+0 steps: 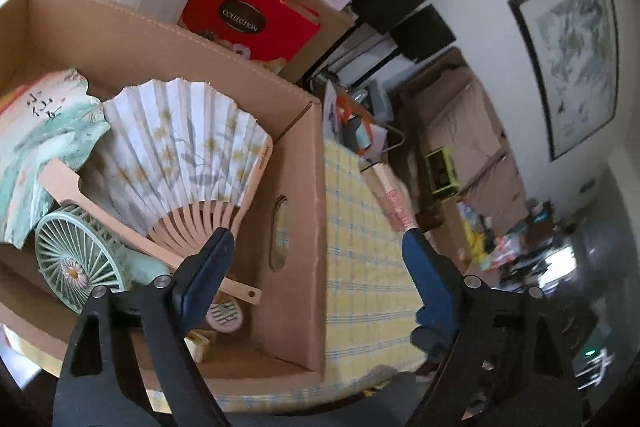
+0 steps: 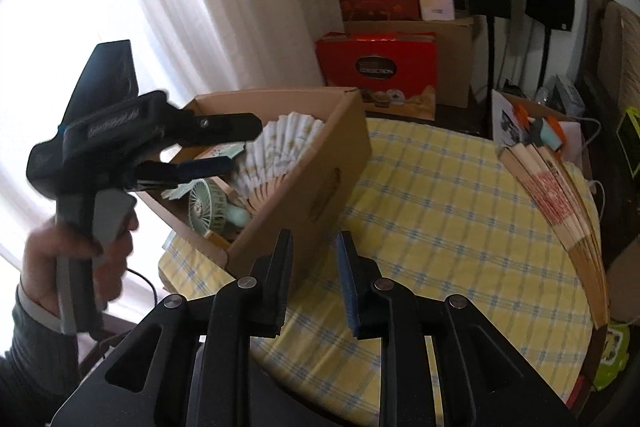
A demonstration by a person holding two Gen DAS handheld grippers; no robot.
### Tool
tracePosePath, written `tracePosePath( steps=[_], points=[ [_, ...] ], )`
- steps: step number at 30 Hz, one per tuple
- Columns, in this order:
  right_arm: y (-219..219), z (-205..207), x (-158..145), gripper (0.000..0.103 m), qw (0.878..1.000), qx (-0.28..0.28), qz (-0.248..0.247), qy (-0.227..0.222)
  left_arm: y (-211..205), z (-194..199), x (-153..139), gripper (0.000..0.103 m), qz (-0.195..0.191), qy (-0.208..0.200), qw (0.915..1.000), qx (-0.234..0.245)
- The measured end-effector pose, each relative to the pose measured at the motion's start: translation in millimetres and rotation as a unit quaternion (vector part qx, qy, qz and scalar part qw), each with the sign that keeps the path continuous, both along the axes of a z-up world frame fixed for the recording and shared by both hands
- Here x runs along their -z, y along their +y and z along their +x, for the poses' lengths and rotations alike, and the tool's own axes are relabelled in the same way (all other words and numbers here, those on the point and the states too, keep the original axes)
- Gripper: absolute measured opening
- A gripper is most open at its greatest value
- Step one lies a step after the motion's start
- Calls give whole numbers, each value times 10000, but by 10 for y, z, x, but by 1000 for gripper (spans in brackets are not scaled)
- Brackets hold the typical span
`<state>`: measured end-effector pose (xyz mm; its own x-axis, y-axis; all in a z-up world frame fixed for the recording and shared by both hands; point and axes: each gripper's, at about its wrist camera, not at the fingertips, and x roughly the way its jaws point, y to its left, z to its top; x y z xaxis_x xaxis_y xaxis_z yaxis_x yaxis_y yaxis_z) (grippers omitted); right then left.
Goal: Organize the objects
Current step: 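Withdraw both tools from the box toward the red-printed folding fan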
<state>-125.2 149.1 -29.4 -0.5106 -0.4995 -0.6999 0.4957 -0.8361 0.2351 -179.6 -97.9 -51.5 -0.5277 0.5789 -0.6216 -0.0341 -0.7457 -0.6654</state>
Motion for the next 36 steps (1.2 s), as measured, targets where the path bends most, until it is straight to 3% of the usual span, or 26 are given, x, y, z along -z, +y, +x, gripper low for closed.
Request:
tracePosePath(
  steps=[10, 17, 23, 29, 32, 36],
  points=[
    [153, 92, 5, 25, 9998, 134, 100, 68, -220, 202, -36, 86, -639, -219, 9977, 21],
    [156, 122, 14, 25, 9999, 122, 34, 51, -163, 125, 161, 84, -340, -574, 9973, 300],
    [177, 139, 35, 25, 9999, 142, 8, 18, 1, -185, 208, 85, -382, -732, 9964, 186],
    [246, 148, 59, 25, 9998, 218, 37, -17, 206, -350, 241, 87, -504, -695, 9960, 241],
    [312, 162, 65, 27, 9996, 284, 38, -21, 283, -242, 202, 97, -773, -490, 9954, 299],
    [407, 156, 65, 32, 9989, 468, 64, 11, 358, -83, 141, 101, -1169, -257, 9924, 285]
  ],
)
